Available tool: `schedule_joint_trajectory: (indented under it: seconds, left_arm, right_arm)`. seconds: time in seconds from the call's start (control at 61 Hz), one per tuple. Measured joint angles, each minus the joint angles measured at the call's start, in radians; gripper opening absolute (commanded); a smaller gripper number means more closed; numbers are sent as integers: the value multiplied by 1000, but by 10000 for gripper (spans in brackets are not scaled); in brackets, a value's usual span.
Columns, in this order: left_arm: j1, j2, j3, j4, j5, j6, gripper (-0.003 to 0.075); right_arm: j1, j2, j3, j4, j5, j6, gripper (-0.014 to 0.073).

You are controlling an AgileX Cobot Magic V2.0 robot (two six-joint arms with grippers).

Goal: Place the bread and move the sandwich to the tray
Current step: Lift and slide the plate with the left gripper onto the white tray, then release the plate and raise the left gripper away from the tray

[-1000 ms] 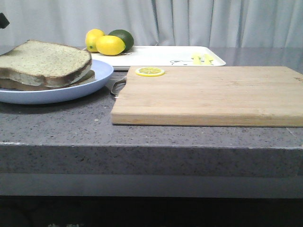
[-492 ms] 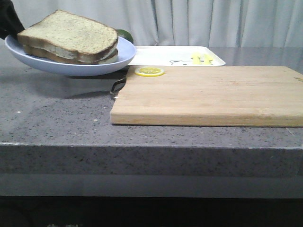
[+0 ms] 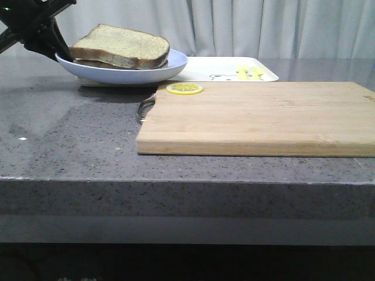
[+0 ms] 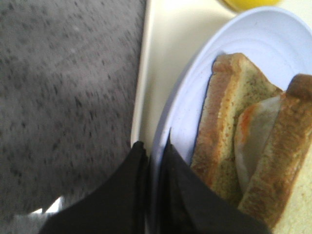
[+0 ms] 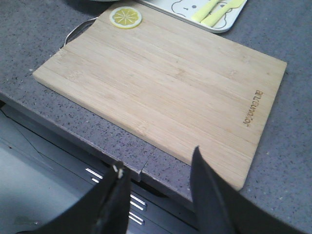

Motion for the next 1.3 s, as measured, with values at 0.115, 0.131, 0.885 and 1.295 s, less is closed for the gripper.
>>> schedule_joint_trajectory:
  seconds: [0.115, 0.131, 0.885, 1.295]
  left_arm:
    - [0, 68, -97, 12, 26, -63, -15]
    - [0, 76, -108, 12, 31, -65, -15]
    - [7, 67, -290, 42, 127, -59, 400]
    - [-60, -331, -55, 281, -4, -32, 400]
  right_arm:
    - [0, 0, 0, 0, 0, 0, 321]
    - [0, 0, 0, 0, 0, 0, 321]
    - [0, 0, 0, 0, 2, 0, 321]
    - [0, 0, 0, 0, 2, 0, 321]
